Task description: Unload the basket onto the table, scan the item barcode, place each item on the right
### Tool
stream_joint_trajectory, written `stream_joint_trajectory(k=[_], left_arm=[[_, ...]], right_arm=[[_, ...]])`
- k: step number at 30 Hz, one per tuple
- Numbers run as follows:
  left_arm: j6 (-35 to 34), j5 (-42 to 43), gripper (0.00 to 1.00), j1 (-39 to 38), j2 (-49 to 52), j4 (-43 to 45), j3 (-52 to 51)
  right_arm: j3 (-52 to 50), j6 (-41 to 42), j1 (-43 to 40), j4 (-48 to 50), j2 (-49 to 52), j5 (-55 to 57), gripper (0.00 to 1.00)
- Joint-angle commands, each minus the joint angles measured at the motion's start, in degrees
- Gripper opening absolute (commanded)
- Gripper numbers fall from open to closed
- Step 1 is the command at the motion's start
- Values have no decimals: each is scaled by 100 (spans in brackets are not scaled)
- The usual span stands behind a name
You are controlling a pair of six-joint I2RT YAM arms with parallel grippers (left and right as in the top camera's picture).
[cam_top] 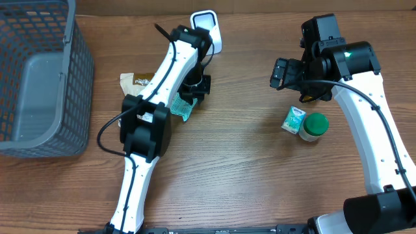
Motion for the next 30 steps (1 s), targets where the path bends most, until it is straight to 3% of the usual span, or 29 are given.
stream_joint_trajectory(k=[1,3,9,15,20,30], left_arm=[[74,33,15,2,-463,122,-11],[236,13,30,13,-459,284,-13],[-94,-695,23,-2,-326,752,-20],[-79,-1303,23,2,-236,876,-20],[197,-1137,19,31,-201,951,-22],[417,-1152,23,35,59,1019,-55]], right_arm=[[33,-26,11,15,-83,-15,100],[33,-26,11,15,-83,-15,100],[33,-26,11,15,-83,-15,100],[33,-26,11,15,-83,-15,100],[33,-26,11,15,-83,-15,100],[33,-26,11,17,-83,-15,100]])
